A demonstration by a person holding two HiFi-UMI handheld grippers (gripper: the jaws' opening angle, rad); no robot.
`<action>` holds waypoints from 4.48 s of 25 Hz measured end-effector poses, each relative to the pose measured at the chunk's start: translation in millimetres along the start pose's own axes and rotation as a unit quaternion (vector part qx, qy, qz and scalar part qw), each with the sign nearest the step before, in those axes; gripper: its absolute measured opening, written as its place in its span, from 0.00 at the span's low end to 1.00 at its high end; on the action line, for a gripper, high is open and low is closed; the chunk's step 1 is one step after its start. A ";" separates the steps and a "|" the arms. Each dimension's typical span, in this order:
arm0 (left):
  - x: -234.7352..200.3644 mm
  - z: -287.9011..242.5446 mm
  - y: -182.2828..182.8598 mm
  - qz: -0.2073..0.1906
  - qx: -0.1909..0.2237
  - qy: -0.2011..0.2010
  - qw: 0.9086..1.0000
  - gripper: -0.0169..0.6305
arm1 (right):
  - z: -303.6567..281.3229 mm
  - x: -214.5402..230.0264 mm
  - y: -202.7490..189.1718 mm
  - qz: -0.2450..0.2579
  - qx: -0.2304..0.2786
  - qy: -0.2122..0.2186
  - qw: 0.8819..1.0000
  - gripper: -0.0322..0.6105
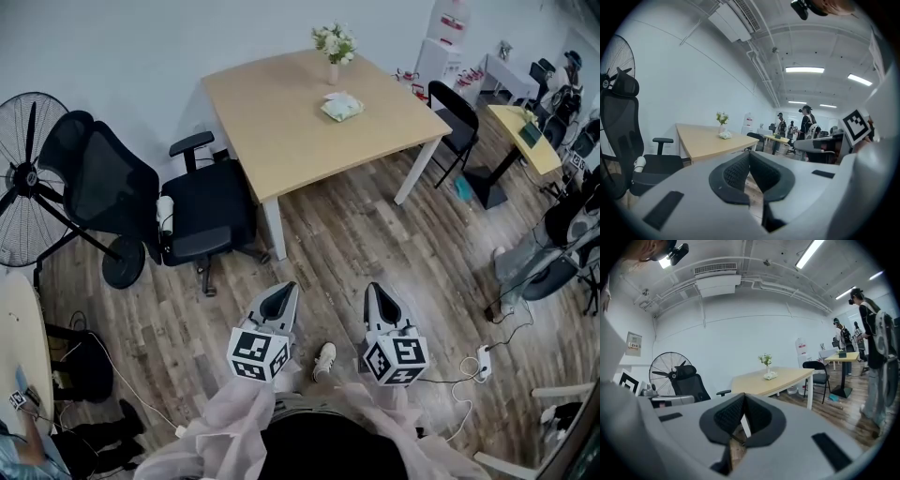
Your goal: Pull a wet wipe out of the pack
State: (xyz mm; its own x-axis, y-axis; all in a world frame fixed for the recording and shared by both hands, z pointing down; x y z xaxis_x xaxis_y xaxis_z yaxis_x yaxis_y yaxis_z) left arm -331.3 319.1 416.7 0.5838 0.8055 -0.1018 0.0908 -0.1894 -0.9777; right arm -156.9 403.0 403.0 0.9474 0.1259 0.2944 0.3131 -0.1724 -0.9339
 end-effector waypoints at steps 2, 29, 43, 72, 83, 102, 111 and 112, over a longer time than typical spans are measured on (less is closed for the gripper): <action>-4.8 -9.1 1.8 0.002 0.001 0.012 1.000 0.04 | -11.1 5.4 3.2 0.001 -0.002 0.009 1.000 0.06; -1.7 -103.1 8.8 0.007 -0.002 0.055 0.998 0.04 | -91.7 67.7 19.9 -0.011 -0.027 0.073 0.997 0.07; -11.2 -167.0 23.8 0.002 0.000 0.037 0.999 0.04 | -134.7 94.5 36.1 -0.011 -0.029 0.072 0.997 0.06; -126.9 -308.7 72.6 0.020 -0.005 0.064 0.998 0.04 | -320.5 126.7 92.5 -0.008 -0.059 0.077 0.995 0.07; -162.5 -346.9 86.3 0.021 -0.002 0.063 0.998 0.04 | -371.8 132.3 108.9 -0.002 -0.061 0.072 0.996 0.07; -194.9 -374.9 78.9 0.025 -0.012 0.039 0.999 0.04 | -407.3 131.0 99.3 -0.005 -0.067 0.045 0.997 0.07; -196.2 -388.2 71.6 0.030 -0.023 0.040 0.998 0.04 | -420.5 142.7 93.9 -0.006 -0.080 0.045 0.996 0.07; -196.8 -390.8 73.9 0.030 -0.021 0.042 0.998 0.04 | -423.5 143.4 96.1 -0.004 -0.081 0.049 0.996 0.07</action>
State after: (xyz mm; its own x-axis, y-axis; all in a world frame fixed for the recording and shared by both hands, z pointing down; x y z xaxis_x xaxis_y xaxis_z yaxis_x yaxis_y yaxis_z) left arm -124.2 -72.8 436.3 0.6549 0.7423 -0.1420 0.0869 -0.2605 -0.9616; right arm 37.4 -9.3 441.3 0.9445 0.0340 0.3267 0.3193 -0.3283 -0.8890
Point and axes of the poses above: the fingertips, and each gripper's own axes: z backward along the fingers, x to its right, y out of its top, the point moved 4 cm from there along z, backward along the fingers, and after that the axes turned 5 degrees about -z, right-handed, at the moved point
